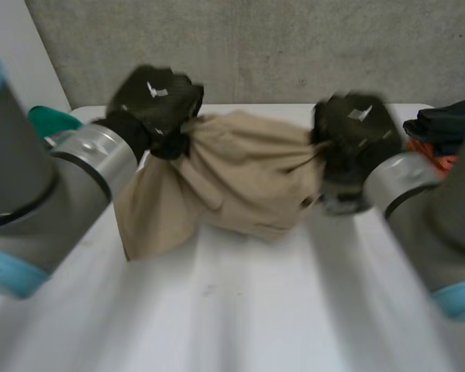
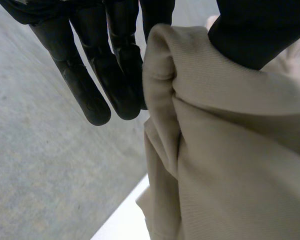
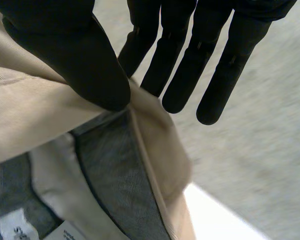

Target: Fold the laundry.

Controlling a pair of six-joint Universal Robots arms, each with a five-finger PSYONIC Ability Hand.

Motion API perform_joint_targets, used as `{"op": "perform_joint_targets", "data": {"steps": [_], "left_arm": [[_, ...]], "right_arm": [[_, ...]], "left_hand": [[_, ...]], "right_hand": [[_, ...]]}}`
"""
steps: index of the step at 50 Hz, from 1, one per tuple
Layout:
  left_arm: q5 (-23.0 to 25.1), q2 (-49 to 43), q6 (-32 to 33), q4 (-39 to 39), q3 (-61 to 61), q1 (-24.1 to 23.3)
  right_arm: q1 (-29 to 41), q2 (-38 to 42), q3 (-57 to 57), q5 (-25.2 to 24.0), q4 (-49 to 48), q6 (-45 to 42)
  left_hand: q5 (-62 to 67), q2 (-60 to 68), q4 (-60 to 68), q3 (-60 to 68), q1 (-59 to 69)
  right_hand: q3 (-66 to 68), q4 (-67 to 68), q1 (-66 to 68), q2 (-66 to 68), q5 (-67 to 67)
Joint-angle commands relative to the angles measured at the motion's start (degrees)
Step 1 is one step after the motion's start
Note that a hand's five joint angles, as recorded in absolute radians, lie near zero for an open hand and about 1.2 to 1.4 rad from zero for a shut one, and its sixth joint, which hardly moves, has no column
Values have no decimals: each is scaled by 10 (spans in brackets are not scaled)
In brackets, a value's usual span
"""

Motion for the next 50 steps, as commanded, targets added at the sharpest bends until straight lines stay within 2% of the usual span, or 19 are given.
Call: {"op": "perform_joint_targets", "data": {"steps": [1, 6, 9, 14, 18, 19, 20, 21, 22, 23, 25, 27, 32, 37, 39, 44, 50], "left_arm": [[0, 38, -105, -35, 3, -4], [0, -29, -110, -33, 10, -7], [-1, -102, -110, -32, 40, -15], [-12, -237, -110, -23, 143, -18], [-14, -303, -110, -21, 222, -25], [-14, -309, -110, -20, 232, -25], [-14, -314, -109, -18, 239, -24], [-18, -319, -110, -13, 250, -20], [-21, -316, -110, -9, 251, -20], [-25, -315, -108, -5, 249, -19], [-45, -312, -104, 7, 244, -14], [-53, -303, -102, 9, 238, -9], [-48, -218, -78, 8, 157, 28], [-29, -147, -36, 10, 58, 33], [-20, -126, -21, 10, 20, 33], [13, -82, 25, 30, -98, 33], [13, -99, 58, 101, -135, 38]], "right_arm": [[-49, -1, -102, -34, 83, -37], [-63, 93, -168, -31, 83, -44], [-65, 159, -210, -32, 79, -44], [-58, 279, -270, -28, -9, -54], [-51, 328, -281, -17, -55, -80], [-49, 334, -281, -12, -56, -85], [-47, 334, -281, -7, -55, -88], [-45, 327, -274, -3, -54, -92], [-43, 320, -265, -1, -53, -92], [-42, 311, -255, 1, -51, -92], [-38, 268, -213, -3, -37, -92], [-36, 228, -181, -4, -21, -92], [-24, 125, -86, -6, 44, -82], [-20, 72, -5, -16, 106, -62], [-20, 47, 41, -35, 119, -49], [-16, 27, 129, -84, 93, -16], [28, 37, 189, -94, -1, 31]], "left_hand": [[138, 116, 114, 119, 166], [138, 116, 114, 119, 166], [138, 116, 114, 119, 166], [138, 116, 114, 119, 166], [138, 116, 114, 119, 166], [130, 108, 106, 111, 158], [64, 41, 40, 44, 91], [-117, -140, -141, -136, -90], [-210, -233, -234, -229, -183], [-265, -287, -289, -284, -237], [-370, -393, -394, -389, -343], [-416, -439, -440, -435, -389], [-437, -459, -461, -456, -409], [-443, -466, -467, -463, -416], [-465, -488, -489, -484, -438], [-499, -522, -523, -518, -472], [-501, -523, -525, -520, -473]], "right_hand": [[130, 115, 178, 132, 144], [130, 115, 178, 132, 144], [130, 115, 178, 132, 144], [130, 115, 178, 132, 144], [130, 115, 178, 132, 144], [99, 84, 147, 101, 113], [-53, -68, -5, -51, -39], [-379, -394, -331, -377, -365], [-499, -514, -451, -497, -485], [-539, -553, -491, -536, -525], [-541, -555, -493, -538, -527], [-542, -557, -494, -540, -528], [-532, -547, -484, -530, -518], [-527, -542, -479, -525, -513], [-526, -540, -478, -523, -512], [-519, -533, -471, -517, -505], [-511, -525, -463, -508, -497]]}}
